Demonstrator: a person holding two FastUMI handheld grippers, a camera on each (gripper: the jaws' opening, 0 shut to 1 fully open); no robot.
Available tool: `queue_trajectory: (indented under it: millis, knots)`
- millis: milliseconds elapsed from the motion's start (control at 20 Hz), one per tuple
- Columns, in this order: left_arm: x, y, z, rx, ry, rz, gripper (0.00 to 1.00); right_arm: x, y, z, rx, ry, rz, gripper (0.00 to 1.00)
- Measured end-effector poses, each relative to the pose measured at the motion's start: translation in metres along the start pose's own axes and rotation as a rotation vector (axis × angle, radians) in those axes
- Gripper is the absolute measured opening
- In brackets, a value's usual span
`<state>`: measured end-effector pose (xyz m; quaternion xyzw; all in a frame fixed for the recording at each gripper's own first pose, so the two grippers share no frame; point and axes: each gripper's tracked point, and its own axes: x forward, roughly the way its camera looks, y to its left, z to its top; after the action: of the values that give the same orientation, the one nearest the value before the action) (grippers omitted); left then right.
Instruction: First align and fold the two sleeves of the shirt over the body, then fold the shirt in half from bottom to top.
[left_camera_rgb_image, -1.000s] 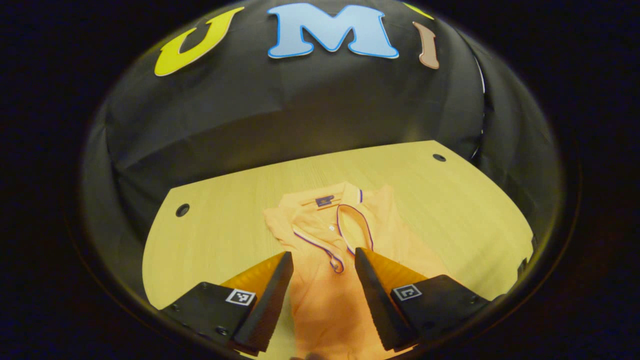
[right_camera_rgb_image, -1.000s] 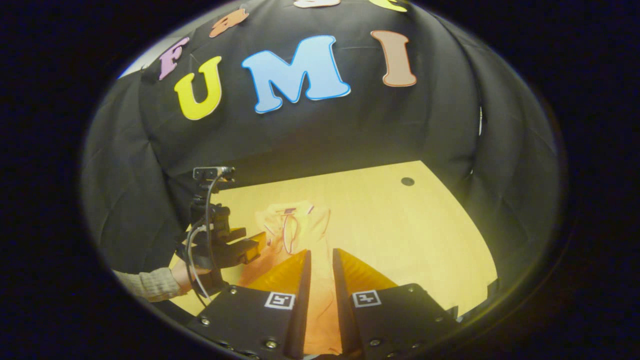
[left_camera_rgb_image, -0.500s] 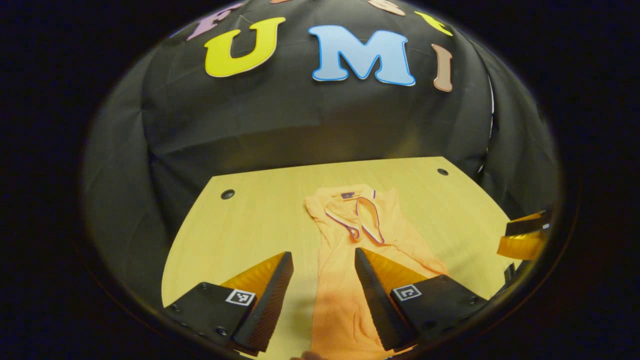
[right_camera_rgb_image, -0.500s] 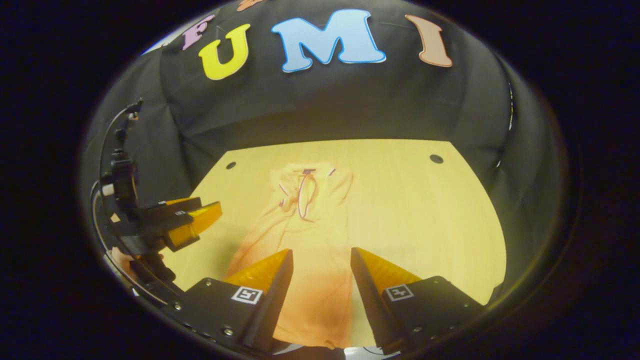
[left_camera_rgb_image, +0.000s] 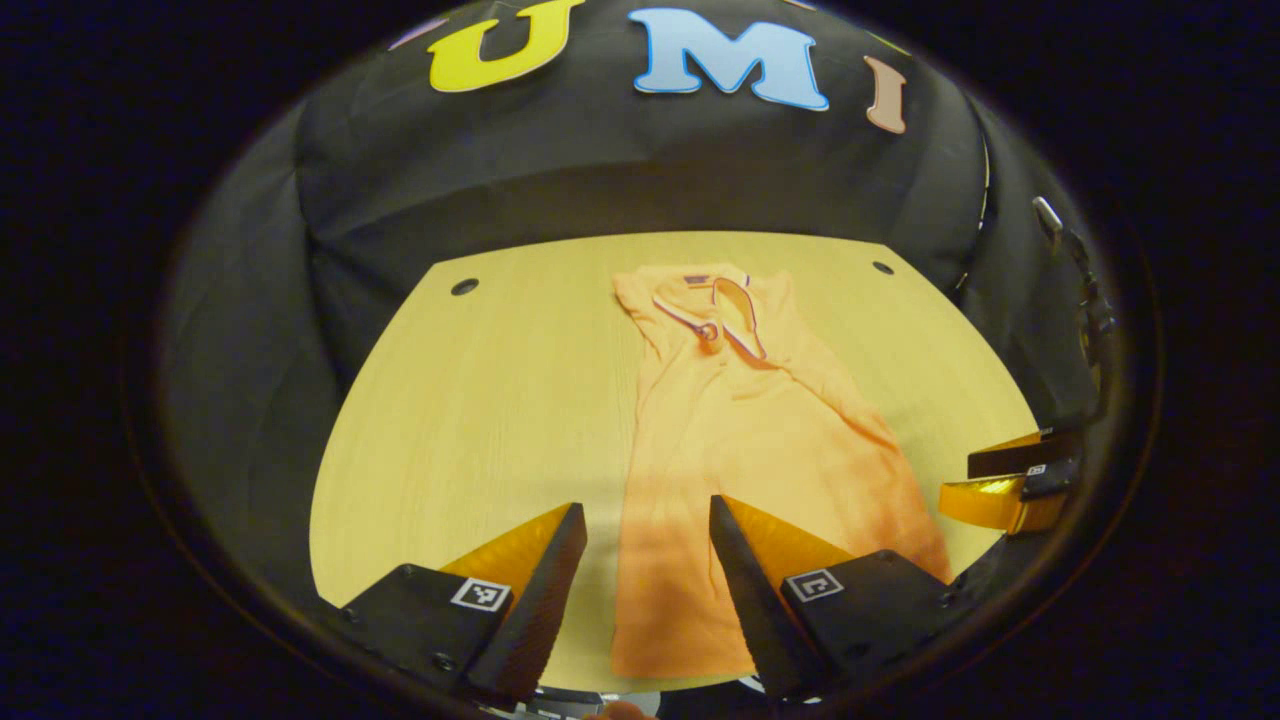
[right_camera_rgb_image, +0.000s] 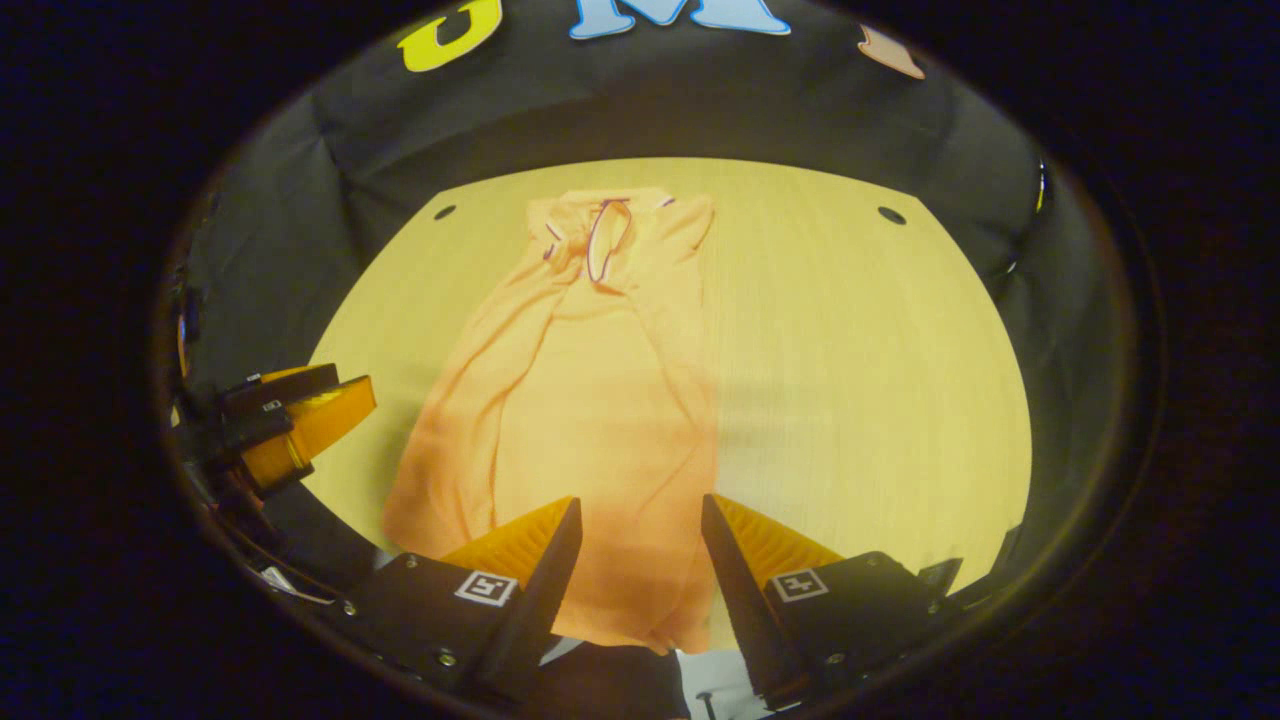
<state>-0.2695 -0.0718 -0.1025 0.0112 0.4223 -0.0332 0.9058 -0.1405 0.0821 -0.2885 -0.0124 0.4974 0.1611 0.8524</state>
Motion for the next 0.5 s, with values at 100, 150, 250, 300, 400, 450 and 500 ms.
queue_trajectory:
  millis: [100, 150, 250, 300, 400, 450, 500]
  knots:
    - [0.004, -0.006, -0.023, 0.001, 0.067, -0.014, 0.85, 0.004, -0.002, -0.018, -0.001, 0.057, -0.009, 0.77]
    - [0.010, -0.007, -0.035, 0.005, 0.098, -0.018, 0.85, 0.008, -0.001, -0.025, -0.002, 0.081, -0.012, 0.77]
    - [0.013, -0.007, -0.060, 0.017, 0.159, -0.014, 0.85, 0.013, -0.003, -0.037, -0.005, 0.126, -0.020, 0.77]
    - [0.015, -0.008, -0.070, 0.019, 0.188, -0.017, 0.80, 0.016, -0.004, -0.044, -0.008, 0.150, -0.025, 0.77]
    - [0.020, -0.010, -0.103, 0.018, 0.275, -0.026, 0.85, 0.019, -0.004, -0.062, -0.014, 0.201, -0.033, 0.77]
    - [0.021, -0.010, -0.112, 0.017, 0.305, -0.025, 0.84, 0.022, -0.005, -0.068, -0.019, 0.225, -0.036, 0.77]
    - [0.023, -0.011, -0.122, 0.016, 0.332, -0.025, 0.86, 0.026, -0.005, -0.070, -0.020, 0.235, -0.035, 0.77]
